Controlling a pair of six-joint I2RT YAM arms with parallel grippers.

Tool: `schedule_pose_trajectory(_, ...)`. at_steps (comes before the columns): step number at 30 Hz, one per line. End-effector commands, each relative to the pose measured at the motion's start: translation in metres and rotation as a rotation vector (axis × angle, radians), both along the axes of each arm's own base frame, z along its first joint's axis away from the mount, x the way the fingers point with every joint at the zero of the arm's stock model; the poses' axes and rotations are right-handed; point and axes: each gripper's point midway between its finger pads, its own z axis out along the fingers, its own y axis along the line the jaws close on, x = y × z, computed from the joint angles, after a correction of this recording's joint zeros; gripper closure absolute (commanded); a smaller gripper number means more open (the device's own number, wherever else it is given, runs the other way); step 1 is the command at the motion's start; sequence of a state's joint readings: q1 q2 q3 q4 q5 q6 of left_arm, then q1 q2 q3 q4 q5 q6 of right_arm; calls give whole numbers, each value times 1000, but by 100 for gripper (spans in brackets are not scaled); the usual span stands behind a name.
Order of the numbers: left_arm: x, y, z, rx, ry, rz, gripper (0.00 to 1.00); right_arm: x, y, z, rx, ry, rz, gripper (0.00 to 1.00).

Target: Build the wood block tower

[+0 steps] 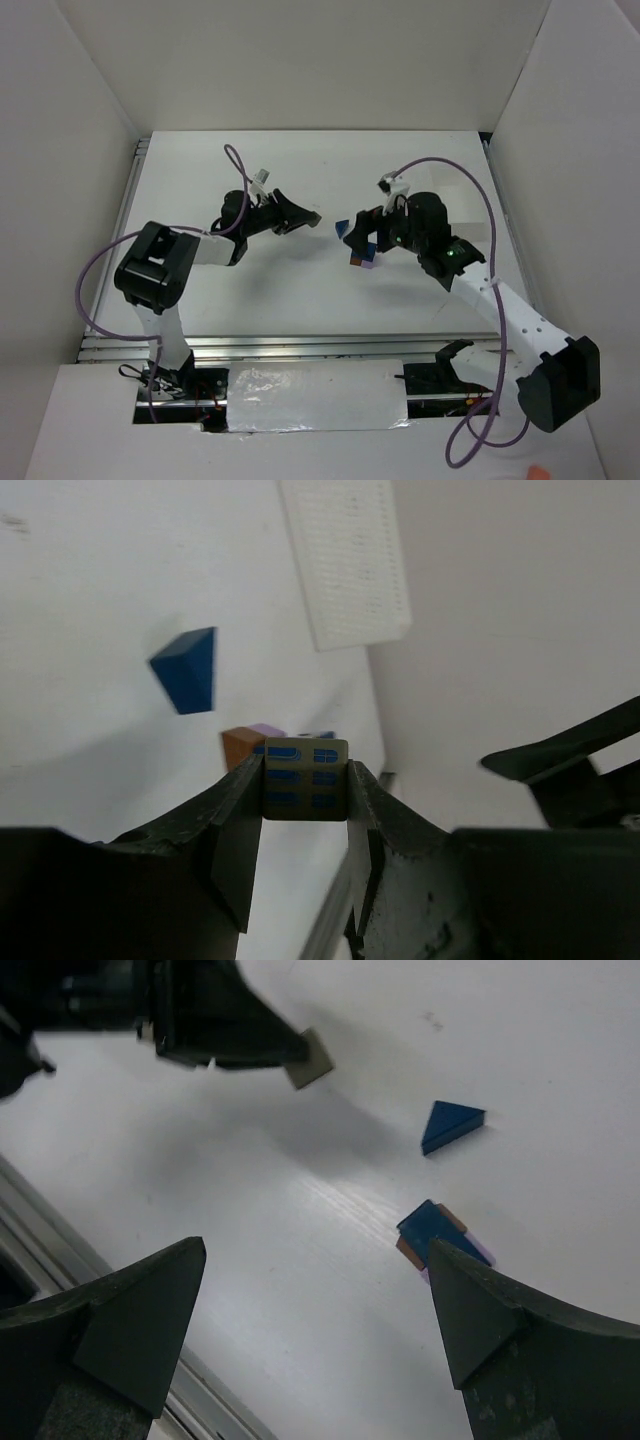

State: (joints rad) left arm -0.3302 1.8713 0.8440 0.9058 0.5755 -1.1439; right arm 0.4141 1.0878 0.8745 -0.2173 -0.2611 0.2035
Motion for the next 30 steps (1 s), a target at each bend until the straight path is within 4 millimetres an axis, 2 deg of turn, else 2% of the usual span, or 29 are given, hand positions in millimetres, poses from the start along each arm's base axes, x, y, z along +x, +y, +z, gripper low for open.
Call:
schedule_pose_trajectory(1, -24, -14, 89, -160, -186, -114, 89, -13, 14, 24, -123, -302, 186, 0)
schedule_pose_trajectory(2, -32, -15, 97, -159, -190, -114, 88, -12, 18, 29, -121, -353, 193, 0)
schedule_pose_trajectory(3, -34, -14, 100, -151, -204, -95, 87, -17, 23, 21, -151, -380, 241, 0)
schedule_pose_trajectory(6, -45, -16, 107, -118, -172, -59, 84, -23, 39, 21, -156, -409, 303, 2)
schedule_pose_trajectory(7, -50, -19, 105, -98, -160, -59, 84, -16, 43, 25, -154, -433, 293, 2)
schedule_pose_trajectory(10, -61, -20, 113, -77, -150, -28, 83, -13, 54, 31, -159, -456, 295, 7)
schedule_pose_trajectory(12, -70, -17, 124, -101, -156, -28, 82, -8, 57, 44, -154, -484, 266, 13)
schedule_pose_trajectory(14, -80, -15, 132, -133, -172, -51, 81, -8, 56, 51, -158, -493, 247, 14)
schedule_pose_trajectory(16, -89, -18, 147, -163, -197, -123, 80, -15, 52, 56, -177, -518, 255, 14)
schedule_pose_trajectory(18, -89, -22, 150, -137, -191, -183, 80, -24, 47, 51, -203, -534, 279, 13)
schedule_pose_trajectory(19, -96, -26, 145, -122, -181, -250, 81, -27, 44, 51, -231, -569, 299, 13)
schedule_pose_trajectory(22, -100, -32, 139, -70, -169, -347, 80, -44, 37, 47, -242, -604, 355, 13)
schedule_pose_trajectory(25, -102, -37, 128, 8, -146, -413, 78, -65, 41, 41, -290, -660, 509, 13)
schedule_pose_trajectory(26, -107, -39, 127, 32, -187, -469, 77, -67, 40, 46, -340, -720, 557, 12)
schedule_pose_trajectory(27, -111, -40, 128, 49, -153, -502, 77, -73, 40, 41, -355, -707, 599, 11)
schedule_pose_trajectory(28, -112, -41, 123, 61, -134, -527, 78, -76, 41, 50, -369, -732, 630, 11)
schedule_pose_trajectory(29, -116, -43, 128, 65, -181, -581, 79, -76, 41, 49, -428, -771, 688, 11)
schedule_pose_trajectory(30, -118, -43, 127, 70, -179, -602, 80, -84, 39, 39, -455, -735, 750, 11)
